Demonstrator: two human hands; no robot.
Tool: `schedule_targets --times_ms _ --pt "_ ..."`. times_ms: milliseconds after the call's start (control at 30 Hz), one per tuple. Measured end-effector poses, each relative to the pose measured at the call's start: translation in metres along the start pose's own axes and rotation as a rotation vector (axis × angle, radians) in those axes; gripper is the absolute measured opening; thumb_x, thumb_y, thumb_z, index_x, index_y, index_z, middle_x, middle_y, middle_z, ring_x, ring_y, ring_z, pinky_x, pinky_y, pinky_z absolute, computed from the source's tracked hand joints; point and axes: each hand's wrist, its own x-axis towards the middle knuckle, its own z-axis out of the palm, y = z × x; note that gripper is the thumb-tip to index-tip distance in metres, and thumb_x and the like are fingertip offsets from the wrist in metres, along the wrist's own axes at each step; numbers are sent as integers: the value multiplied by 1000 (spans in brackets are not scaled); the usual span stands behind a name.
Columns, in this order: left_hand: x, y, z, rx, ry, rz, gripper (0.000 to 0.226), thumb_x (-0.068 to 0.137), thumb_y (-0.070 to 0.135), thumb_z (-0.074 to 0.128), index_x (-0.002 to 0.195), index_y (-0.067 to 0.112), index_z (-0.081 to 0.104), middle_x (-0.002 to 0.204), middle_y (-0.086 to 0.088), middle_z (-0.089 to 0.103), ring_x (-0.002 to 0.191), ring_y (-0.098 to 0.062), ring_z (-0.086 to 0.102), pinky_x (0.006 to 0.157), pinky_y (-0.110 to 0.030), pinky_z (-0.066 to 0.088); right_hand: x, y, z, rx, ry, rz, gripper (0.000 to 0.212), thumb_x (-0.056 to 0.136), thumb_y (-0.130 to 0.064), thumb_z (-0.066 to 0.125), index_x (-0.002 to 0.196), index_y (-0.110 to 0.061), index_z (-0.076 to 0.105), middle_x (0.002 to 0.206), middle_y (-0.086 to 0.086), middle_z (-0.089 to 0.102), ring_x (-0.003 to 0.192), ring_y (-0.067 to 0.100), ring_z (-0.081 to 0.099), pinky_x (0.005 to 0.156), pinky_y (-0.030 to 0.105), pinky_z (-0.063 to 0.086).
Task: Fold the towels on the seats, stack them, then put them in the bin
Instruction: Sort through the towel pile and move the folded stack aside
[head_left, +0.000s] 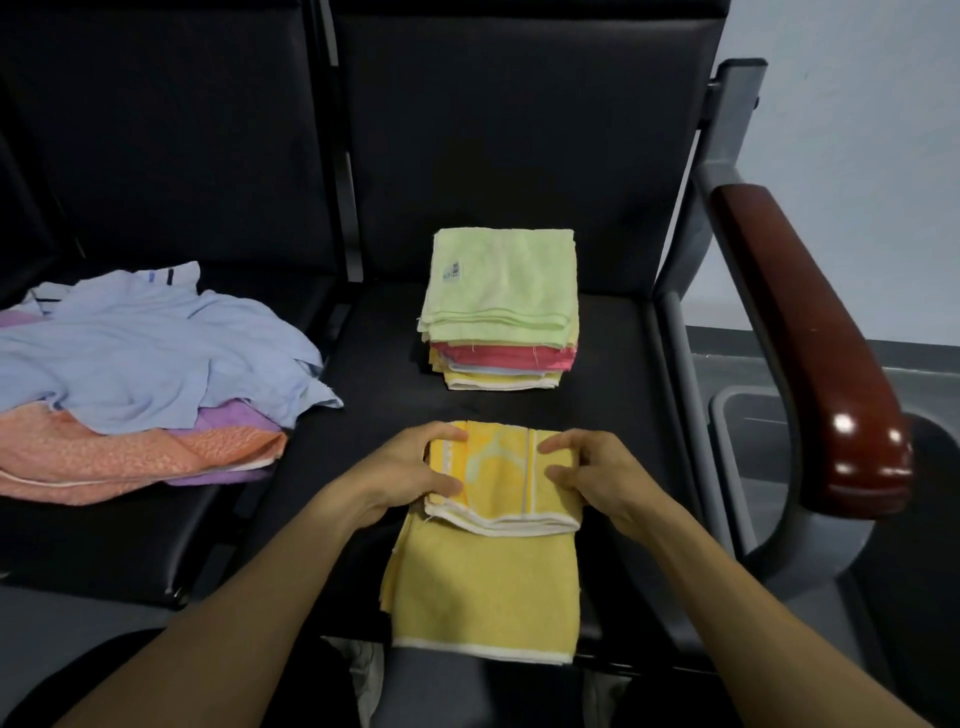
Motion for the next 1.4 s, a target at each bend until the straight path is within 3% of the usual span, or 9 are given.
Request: schedule_targets --times_ms 133,267,467,633,733,867,1067,1200,1400 --pt "6 -3 6 -5 203 102 17 92 21 71 104 33 75 125 -9 64 120 -21 58 97 -30 47 -2 -5 3 -60 1 -31 49 90 3 61 126 -29 60 116 -2 57 97 11 61 81 27 55" --pt "9 -1 10 6 244 103 28 90 12 72 101 38 73 132 3 63 124 -17 58 105 -38 49 -2 -7 3 -73 -19 -51 65 87 7 57 134 -36 48 111 -10 50 90 8 57 72 22 53" --pt "7 -2 13 -55 57 55 65 87 10 74 136 46 51 139 5 55 123 -17 57 105 -43 50 -1 -6 1 -154 96 -97 58 89 -1 62 139 -28 50 129 0 54 111 18 58 93 33 51" --pt "3 5 19 -85 -34 51 83 86 3 76 150 37 36 128 8 60 113 -10 62 91 -26 53 2 -6 -5 -116 249 -132 50 88 3 55 132 -21 61 129 4 60 107 16 60 82 24 46" --pt "3 5 20 -61 -15 39 74 86 10 78 148 33 44 138 7 56 120 -11 59 101 -31 51 2 -4 -5 -152 174 -93 54 87 7 52 133 -21 59 122 -1 56 97 12 59 74 22 47" --pt "7 3 20 33 103 70 41 98 26 64 138 32 59 150 8 47 136 -13 46 114 -33 39 5 -1 -5 -192 104 -18 57 85 2 55 136 -24 54 130 3 54 113 21 56 90 31 50" --pt "8 3 17 76 241 60 45 101 19 59 145 28 54 152 -1 48 135 -17 49 101 -23 39 -1 -3 5 -79 -164 59 49 92 -7 68 138 -16 51 99 6 62 79 17 65 62 26 57" --pt "7 6 17 48 277 63 35 103 18 55 137 25 62 149 0 51 136 -15 48 102 -22 38 2 -1 5 -176 -6 -38 33 95 -23 68 127 -20 63 118 1 60 95 13 63 83 30 57" --pt "6 7 12 -12 231 4 49 95 0 61 126 38 65 132 4 60 113 -16 63 93 -34 56 0 0 3 -214 -38 -68 56 89 2 58 135 -29 50 127 -2 45 106 15 53 73 21 47"
